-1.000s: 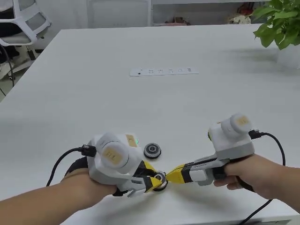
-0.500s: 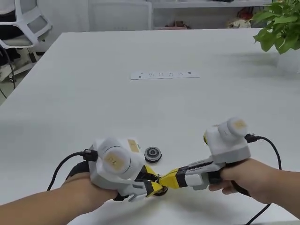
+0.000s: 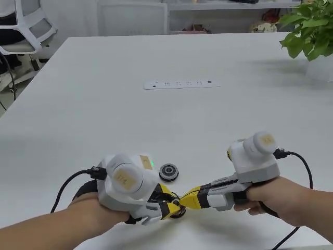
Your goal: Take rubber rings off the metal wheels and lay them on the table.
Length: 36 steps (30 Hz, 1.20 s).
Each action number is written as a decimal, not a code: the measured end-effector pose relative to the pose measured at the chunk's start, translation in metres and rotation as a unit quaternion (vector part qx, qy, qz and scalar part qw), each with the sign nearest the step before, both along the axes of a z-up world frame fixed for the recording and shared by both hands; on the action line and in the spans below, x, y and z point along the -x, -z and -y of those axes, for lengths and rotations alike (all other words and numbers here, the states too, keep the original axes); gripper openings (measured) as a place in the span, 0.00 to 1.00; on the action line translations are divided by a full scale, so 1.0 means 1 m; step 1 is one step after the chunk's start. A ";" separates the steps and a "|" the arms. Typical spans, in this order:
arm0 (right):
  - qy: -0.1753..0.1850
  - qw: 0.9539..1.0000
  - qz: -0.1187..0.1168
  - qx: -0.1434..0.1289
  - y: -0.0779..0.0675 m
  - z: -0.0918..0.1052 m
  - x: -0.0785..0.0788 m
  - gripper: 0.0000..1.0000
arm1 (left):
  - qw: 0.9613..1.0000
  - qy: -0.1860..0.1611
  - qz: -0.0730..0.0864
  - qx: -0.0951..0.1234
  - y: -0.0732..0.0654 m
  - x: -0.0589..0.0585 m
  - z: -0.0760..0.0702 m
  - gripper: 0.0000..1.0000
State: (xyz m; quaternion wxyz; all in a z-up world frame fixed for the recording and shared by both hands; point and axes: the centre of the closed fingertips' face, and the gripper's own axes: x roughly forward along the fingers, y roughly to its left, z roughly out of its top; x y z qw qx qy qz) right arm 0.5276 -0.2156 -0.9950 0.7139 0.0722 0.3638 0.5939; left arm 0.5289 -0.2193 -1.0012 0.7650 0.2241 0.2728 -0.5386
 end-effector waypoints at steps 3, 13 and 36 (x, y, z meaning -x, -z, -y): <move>0.002 1.000 0.000 -0.002 -0.001 0.001 -0.001 0.00 | 1.000 0.000 -0.009 0.003 -0.001 0.001 0.000 0.16; -0.001 1.000 -0.003 -0.007 -0.007 -0.001 0.002 0.00 | 1.000 0.015 -0.016 0.012 -0.015 0.009 -0.005 0.22; -0.021 1.000 0.006 -0.020 -0.029 -0.022 -0.002 0.00 | 0.997 -0.047 -0.011 0.062 -0.050 0.007 -0.053 0.38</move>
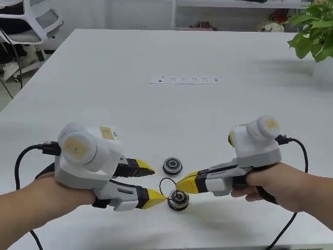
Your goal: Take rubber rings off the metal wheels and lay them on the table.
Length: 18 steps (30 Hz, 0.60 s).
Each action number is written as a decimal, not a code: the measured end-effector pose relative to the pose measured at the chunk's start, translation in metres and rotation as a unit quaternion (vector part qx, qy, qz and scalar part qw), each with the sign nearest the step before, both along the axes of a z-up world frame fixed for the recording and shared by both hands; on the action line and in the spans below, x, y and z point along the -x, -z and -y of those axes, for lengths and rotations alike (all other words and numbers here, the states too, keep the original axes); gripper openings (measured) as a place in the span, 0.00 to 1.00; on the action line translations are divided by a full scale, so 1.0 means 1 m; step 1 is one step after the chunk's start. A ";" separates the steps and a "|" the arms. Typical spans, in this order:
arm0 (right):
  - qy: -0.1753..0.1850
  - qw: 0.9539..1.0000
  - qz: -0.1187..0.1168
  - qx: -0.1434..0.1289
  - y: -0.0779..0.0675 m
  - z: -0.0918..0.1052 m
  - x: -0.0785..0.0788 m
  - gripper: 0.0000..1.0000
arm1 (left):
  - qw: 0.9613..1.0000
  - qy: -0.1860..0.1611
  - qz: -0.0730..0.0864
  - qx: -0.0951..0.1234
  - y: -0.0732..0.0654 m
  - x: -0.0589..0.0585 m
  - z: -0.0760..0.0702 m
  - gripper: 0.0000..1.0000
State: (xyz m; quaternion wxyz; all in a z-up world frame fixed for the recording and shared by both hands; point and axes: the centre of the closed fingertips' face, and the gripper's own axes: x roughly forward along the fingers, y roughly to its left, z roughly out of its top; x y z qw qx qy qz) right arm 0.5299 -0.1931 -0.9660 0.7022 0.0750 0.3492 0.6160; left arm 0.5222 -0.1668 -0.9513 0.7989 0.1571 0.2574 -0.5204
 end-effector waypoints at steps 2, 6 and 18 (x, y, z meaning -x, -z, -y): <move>-0.001 1.000 0.001 -0.001 -0.001 -0.004 -0.001 0.00 | 1.000 -0.006 0.001 -0.001 -0.001 -0.001 -0.005 0.41; -0.004 1.000 0.004 -0.001 -0.001 -0.012 -0.004 0.00 | 1.000 -0.021 0.001 0.002 -0.003 -0.002 -0.017 0.44; -0.011 1.000 0.008 0.005 0.005 -0.037 -0.009 0.00 | 0.999 -0.045 0.002 -0.003 -0.002 0.001 -0.038 0.52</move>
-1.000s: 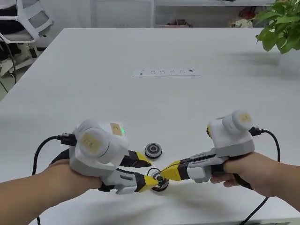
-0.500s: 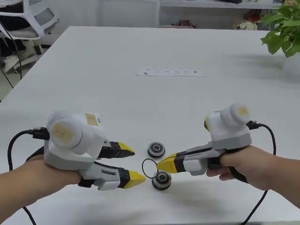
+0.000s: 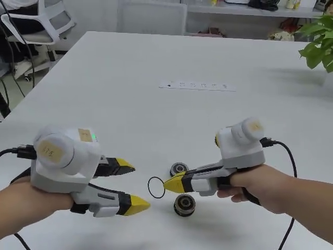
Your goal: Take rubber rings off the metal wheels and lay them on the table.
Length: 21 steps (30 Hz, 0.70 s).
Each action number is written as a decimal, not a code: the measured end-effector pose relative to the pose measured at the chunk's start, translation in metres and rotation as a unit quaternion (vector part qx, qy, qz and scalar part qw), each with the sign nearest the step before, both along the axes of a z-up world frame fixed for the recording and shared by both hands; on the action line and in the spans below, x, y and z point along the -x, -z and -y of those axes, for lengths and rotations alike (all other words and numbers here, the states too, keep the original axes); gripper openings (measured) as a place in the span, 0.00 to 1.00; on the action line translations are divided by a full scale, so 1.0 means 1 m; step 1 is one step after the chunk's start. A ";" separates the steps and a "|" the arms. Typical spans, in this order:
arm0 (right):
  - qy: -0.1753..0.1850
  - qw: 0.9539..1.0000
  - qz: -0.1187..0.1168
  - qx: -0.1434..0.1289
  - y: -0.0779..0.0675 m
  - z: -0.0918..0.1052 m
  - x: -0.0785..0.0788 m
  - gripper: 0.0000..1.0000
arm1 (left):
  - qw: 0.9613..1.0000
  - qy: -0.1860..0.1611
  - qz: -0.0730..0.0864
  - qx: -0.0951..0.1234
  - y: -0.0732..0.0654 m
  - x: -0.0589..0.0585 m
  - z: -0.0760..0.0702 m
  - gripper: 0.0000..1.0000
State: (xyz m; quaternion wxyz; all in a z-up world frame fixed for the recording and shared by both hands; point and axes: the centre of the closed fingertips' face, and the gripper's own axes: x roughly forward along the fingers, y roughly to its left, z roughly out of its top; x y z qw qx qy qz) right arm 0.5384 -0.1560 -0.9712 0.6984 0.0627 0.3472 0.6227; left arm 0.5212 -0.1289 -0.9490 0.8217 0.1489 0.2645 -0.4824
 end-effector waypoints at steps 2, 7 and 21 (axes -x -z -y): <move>0.002 1.000 0.000 0.003 0.003 -0.003 -0.001 0.00 | 1.000 -0.003 0.000 -0.001 0.000 0.000 -0.002 0.53; 0.005 1.000 0.003 0.010 0.010 -0.008 -0.001 0.00 | 1.000 -0.011 -0.002 -0.002 0.001 0.002 -0.006 0.56; 0.011 0.999 0.018 0.039 0.023 -0.005 -0.005 0.02 | 1.000 -0.012 -0.014 -0.010 0.005 0.008 -0.013 0.60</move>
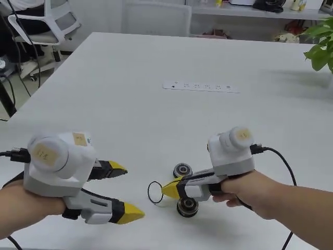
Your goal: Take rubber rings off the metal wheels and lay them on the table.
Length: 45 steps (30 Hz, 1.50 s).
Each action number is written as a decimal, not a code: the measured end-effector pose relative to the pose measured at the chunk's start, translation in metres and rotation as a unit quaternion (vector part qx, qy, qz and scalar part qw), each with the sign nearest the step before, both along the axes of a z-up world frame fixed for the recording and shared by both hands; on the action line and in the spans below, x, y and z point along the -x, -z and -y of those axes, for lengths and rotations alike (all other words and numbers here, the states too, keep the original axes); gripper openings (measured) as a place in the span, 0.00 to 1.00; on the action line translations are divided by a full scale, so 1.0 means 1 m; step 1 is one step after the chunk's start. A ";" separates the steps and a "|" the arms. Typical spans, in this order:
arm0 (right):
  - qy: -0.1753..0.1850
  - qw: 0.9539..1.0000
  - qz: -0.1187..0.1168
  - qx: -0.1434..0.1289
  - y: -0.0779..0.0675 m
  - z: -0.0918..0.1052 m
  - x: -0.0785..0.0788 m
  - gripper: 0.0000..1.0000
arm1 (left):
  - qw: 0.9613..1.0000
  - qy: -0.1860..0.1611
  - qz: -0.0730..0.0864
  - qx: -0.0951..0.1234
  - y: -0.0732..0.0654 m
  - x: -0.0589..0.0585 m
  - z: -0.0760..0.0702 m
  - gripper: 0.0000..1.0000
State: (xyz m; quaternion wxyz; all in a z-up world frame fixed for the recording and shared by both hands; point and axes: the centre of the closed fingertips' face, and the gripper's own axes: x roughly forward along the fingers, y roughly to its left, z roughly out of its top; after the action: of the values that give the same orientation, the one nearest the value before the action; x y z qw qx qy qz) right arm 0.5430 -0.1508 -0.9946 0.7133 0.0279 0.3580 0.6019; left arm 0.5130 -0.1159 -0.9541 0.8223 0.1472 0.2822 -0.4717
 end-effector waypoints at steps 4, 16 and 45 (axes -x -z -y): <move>-0.001 1.000 0.003 0.003 0.001 0.002 0.000 0.04 | 1.000 -0.006 -0.006 0.003 0.000 0.000 -0.001 0.60; 0.000 1.000 0.016 0.001 -0.009 0.010 0.000 0.24 | 1.000 -0.008 -0.005 0.008 -0.003 -0.001 -0.001 0.57; 0.000 0.999 0.049 0.019 -0.015 0.063 0.006 0.37 | 0.999 0.042 -0.010 -0.017 0.007 -0.012 0.036 0.57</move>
State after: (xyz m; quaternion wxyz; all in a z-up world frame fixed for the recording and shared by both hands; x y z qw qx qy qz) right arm 0.5368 -0.2139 -0.9796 0.7304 -0.0157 0.3340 0.5955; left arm 0.5253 -0.1516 -0.9611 0.7964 0.1681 0.2921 -0.5022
